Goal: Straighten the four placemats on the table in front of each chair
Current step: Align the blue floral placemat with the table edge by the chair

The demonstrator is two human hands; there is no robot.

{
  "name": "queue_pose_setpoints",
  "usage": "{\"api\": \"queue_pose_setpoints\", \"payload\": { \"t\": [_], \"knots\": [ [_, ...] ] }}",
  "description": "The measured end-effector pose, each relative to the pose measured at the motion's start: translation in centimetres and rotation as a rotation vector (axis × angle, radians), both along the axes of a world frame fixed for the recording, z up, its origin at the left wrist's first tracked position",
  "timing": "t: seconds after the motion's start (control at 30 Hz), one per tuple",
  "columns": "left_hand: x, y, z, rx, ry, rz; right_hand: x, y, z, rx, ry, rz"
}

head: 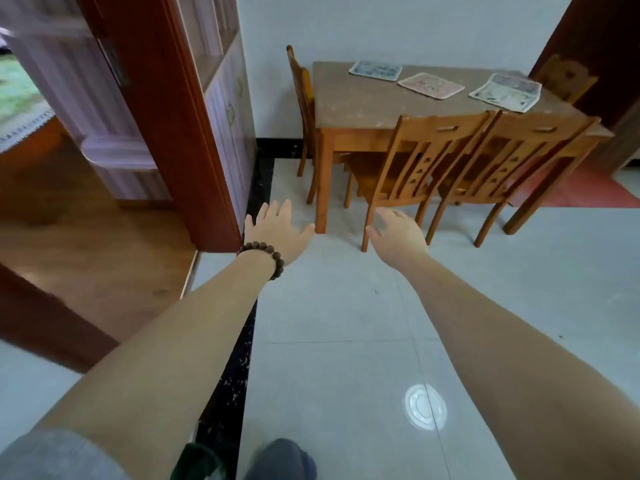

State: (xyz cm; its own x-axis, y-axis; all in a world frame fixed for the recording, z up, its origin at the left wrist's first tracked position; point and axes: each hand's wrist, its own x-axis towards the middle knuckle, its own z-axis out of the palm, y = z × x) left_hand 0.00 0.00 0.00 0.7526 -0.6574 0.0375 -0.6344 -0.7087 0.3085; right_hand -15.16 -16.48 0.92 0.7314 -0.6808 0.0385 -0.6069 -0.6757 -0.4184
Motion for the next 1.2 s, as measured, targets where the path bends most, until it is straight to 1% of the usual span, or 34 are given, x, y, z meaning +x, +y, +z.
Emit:
{"api": "queue_pose_setpoints", "payload": {
  "t": [0.13, 0.23, 0.37, 0.47, 0.7, 0.9, 1.2],
  "knots": [
    [2.8, -1.4, -1.3, 0.041, -0.025, 0.01, 3.0, -1.7, -1.2, 0.015, 0.009, -0.004],
    [6.3, -3.4, -2.6, 0.04, -0.009, 0.004, 6.9, -3.5, -2.5, 0.014, 0.03, 0.002],
    [13.3, -6.7, -3.8, 0.054, -0.016, 0.008, 14.0, -6.7, -3.8, -0.007, 0.041, 0.016],
    [19.8, -9.9, -4.1, 0.082, -0.016, -0.002, 20.7, -9.7, -3.9, 0.019, 0.037, 0.006],
    [34.0, -17.0, -2.3, 0.079, -0.028, -0.044, 34.5, -15.3, -2.2, 0.08, -0.014, -0.07],
    [43.3, -21.6, -1.9, 0.057, -0.033, -0.059, 42.2, -20.1, -1.3, 0.081, -0.055, -0.109],
    [55.6, -29.8, -2.8, 0.09, -0.063, -0.062, 53.5, -29.4, -2.0, 0.015, -0.033, -0.121]
  ]
}}
